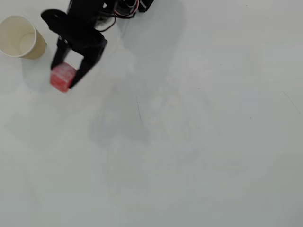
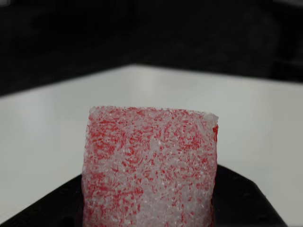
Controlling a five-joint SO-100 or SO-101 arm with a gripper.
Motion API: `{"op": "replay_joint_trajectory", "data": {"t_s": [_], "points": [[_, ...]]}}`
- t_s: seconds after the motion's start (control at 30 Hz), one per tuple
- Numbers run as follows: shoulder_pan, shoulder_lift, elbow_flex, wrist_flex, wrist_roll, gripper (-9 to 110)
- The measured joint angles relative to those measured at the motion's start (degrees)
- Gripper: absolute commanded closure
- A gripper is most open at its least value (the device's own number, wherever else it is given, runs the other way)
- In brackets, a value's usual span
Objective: Pick up the cube and drop it in the cup.
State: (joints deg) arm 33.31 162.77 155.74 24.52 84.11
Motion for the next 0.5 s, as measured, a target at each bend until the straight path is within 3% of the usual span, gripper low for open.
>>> {"op": "replay_joint_trajectory", "data": {"t_s": [0.5], "points": [[19.78,5.62,0.79,0.00,-0.44,97]]}}
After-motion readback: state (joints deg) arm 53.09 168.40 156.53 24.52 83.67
